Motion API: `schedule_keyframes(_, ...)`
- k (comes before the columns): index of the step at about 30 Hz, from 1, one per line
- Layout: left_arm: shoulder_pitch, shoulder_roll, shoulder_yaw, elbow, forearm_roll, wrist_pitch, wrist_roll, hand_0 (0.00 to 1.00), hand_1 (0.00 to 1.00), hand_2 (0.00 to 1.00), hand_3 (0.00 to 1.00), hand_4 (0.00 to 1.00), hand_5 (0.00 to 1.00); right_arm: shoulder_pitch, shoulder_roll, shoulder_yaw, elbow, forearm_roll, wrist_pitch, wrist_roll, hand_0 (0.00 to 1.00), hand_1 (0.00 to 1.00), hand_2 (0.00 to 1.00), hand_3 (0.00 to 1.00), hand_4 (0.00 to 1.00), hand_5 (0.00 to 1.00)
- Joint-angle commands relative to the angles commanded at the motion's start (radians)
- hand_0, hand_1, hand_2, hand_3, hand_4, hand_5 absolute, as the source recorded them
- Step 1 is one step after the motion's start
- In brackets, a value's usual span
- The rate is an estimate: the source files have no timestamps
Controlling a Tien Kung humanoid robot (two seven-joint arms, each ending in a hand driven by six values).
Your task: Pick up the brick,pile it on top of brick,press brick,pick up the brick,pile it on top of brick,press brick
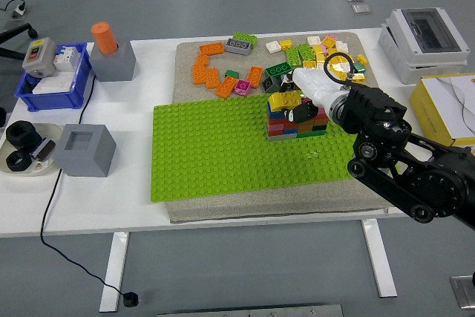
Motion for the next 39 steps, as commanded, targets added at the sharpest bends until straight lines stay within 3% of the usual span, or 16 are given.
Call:
schedule_keyframes(17, 0.000, 0.001, 0.001, 0.000, 0.001, -0.001, 0.000, 0.629, 0.587, 0.552, 0.580, 0.611, 0.278, 0.001, 0.002, -0.004, -0.009, 0.003, -0.007, 0.008, 0.909, 0.849, 0.864, 0.533, 0.690, 0.197)
schedule_keyframes(18, 0.000, 0.001, 0.001, 0.000, 0.001, -0.001, 0.000, 0.629, 0.587, 0.552, 0.580, 0.610, 0.277, 0.002, 0.002, -0.004, -0.009, 0.003, -0.008, 0.009, 0.909, 0.850, 0.865, 0.595, 0.695, 0.204)
schedule_keyframes(23, -0.001, 0.002, 0.001, 0.000, 0.001, -0.001, -0.001, 0.629, 0.587, 0.552, 0.580, 0.610, 0.277, 0.003, 0.001, -0.002, -0.010, 0.002, -0.013, 0.013, 0.909, 0.850, 0.865, 0.595, 0.695, 0.204)
schedule_keyframes(24, -0.002, 0.002, 0.001, 0.000, 0.001, -0.001, -0.002, 0.629, 0.587, 0.552, 0.579, 0.609, 0.276, 0.003, 0.001, -0.002, -0.010, 0.002, -0.014, 0.014, 0.910, 0.850, 0.868, 0.643, 0.701, 0.207)
schedule_keyframes(39, -0.003, 0.002, 0.004, 0.000, -0.002, 0.000, -0.004, 0.629, 0.587, 0.551, 0.579, 0.608, 0.276, 0.005, 0.003, -0.007, -0.016, 0.004, -0.017, 0.019, 0.910, 0.850, 0.868, 0.643, 0.704, 0.209)
